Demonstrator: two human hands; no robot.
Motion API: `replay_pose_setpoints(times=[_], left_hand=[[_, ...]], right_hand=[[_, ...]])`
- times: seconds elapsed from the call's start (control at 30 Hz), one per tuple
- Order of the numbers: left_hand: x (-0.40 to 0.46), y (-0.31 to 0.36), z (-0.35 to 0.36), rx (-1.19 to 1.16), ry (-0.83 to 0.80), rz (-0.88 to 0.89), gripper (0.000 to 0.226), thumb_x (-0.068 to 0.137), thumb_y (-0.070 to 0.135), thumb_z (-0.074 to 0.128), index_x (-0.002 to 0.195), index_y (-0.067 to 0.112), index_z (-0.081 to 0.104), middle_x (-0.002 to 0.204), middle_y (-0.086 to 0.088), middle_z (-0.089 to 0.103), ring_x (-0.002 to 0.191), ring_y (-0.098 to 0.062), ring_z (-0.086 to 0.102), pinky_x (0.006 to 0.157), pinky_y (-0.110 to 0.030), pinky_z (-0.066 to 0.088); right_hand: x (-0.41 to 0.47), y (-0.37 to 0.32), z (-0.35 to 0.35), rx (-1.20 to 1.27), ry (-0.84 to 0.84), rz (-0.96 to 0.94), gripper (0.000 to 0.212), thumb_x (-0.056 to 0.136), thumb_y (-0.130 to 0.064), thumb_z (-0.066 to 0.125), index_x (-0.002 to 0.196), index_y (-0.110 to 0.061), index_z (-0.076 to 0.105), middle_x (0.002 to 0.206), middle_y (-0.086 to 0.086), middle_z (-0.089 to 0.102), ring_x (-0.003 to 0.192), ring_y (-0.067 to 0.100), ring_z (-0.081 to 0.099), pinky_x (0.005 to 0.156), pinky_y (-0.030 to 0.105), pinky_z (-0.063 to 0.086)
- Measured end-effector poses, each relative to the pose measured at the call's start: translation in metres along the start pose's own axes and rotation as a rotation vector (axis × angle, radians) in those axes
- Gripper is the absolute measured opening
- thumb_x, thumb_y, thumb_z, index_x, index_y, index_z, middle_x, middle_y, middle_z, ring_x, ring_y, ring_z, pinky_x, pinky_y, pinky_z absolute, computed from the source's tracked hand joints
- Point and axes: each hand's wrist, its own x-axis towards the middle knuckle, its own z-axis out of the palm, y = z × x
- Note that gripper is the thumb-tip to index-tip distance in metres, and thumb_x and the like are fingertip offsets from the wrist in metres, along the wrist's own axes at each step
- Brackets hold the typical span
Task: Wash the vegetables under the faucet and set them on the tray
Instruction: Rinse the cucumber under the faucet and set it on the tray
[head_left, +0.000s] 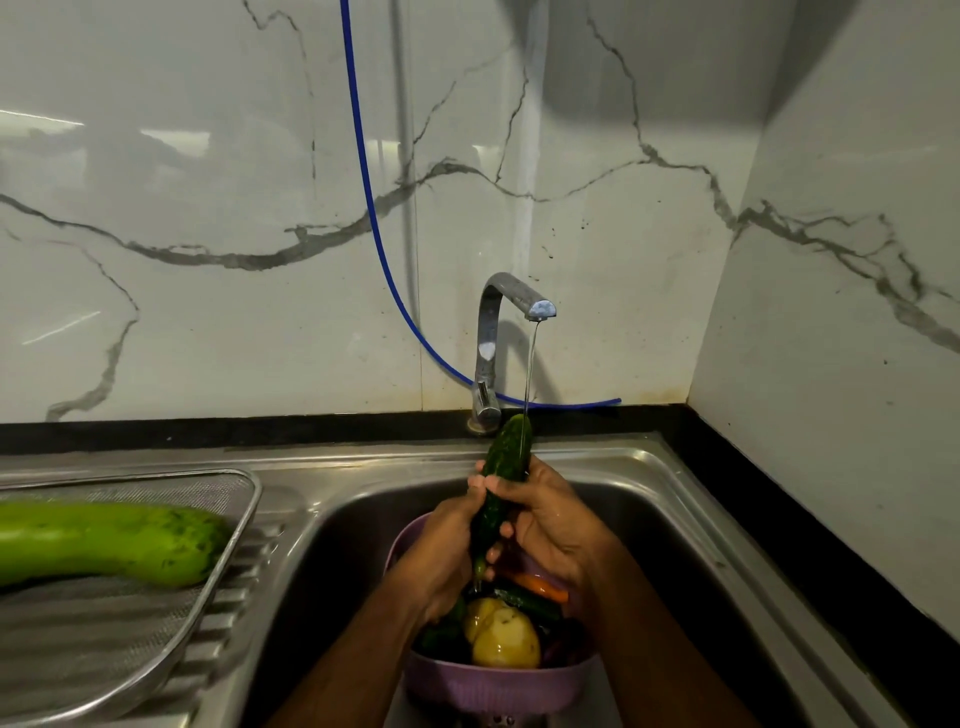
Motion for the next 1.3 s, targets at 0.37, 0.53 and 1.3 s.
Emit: replay_pose_setpoints(times=[0.37,0.53,1.3], left_hand=[[-0.003,-0.008,-0.001,0.283,0.01,0.176,0.027,0.104,0.029,0.049,0.122,0.016,0.062,0.101,-0.006,0.075,0.089,-0.025,0.072,0.08,-0.037,0.056],[-0.007,-0.009,-0.01,0.405,0.042,0.165,0.017,0.098,0.022,0.061,0.112,0.012,0.061,0.105,-0.008,0.074,0.094,-0.016,0.072,0.072,-0.024,0.056],[-0.012,0.01,-0.006,-0.199,-0.219,-0.147,0.064,0.098,0.059,0.033,0.094,0.005,0.069,0.07,-0.01,0.054,0.055,-0.02,0.049,0.06,-0.033,0.044]], right_hand=[[0.011,-0.003,0.007,0.011,0.225,-0.006,0.049,0.099,-0.049,0.058,0.134,-0.015,0.058,0.117,0.018,0.071,0.101,0.033,0.071,0.079,0.046,0.06],[0.012,-0.004,0.006,0.011,0.282,-0.046,0.044,0.105,-0.041,0.052,0.142,-0.016,0.053,0.121,0.016,0.068,0.1,0.029,0.072,0.066,0.038,0.062],[0.002,-0.008,0.001,0.358,-0.002,-0.025,0.033,0.099,-0.029,0.062,0.12,-0.004,0.066,0.104,0.017,0.074,0.098,0.029,0.068,0.108,0.05,0.048]])
